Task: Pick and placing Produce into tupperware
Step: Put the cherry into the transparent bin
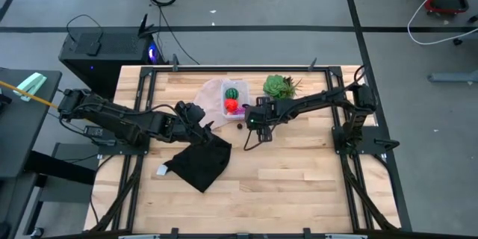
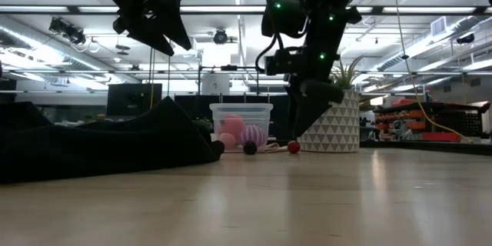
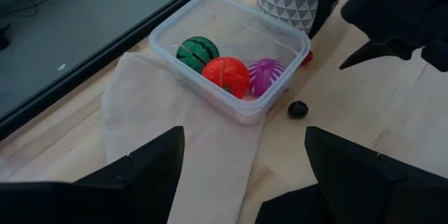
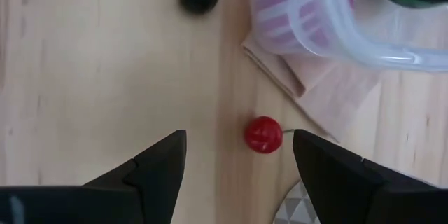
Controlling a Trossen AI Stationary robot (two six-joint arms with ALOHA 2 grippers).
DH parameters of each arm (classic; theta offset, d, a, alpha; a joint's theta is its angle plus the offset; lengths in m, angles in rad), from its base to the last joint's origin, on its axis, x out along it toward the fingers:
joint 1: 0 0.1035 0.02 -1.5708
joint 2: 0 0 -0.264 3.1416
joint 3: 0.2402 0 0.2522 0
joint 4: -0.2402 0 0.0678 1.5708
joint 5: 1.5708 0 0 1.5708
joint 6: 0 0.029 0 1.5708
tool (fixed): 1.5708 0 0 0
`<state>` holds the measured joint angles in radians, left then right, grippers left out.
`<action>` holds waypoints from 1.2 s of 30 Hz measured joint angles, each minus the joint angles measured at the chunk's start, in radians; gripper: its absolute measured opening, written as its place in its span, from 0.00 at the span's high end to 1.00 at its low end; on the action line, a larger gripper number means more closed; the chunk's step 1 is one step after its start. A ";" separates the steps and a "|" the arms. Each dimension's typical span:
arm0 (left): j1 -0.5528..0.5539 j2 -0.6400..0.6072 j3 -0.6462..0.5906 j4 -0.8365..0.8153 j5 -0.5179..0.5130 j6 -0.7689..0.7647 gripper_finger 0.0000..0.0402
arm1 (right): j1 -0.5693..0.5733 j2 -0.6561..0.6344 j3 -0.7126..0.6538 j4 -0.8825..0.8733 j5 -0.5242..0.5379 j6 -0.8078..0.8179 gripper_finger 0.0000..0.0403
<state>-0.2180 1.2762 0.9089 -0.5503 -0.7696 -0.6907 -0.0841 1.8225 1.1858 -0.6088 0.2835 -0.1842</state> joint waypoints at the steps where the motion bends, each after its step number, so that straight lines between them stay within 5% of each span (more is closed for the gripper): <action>1: 0.000 0.000 0.000 0.000 0.000 0.000 0.25 | -0.005 0.000 0.000 0.002 -0.002 0.001 0.34; 36: 0.000 0.000 0.000 0.000 0.000 0.002 0.25 | -0.034 0.016 0.001 0.042 -0.086 0.011 0.34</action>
<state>-0.2180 1.2762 0.9089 -0.5499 -0.7696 -0.6884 -0.1179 1.8383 1.1868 -0.5671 0.1977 -0.1733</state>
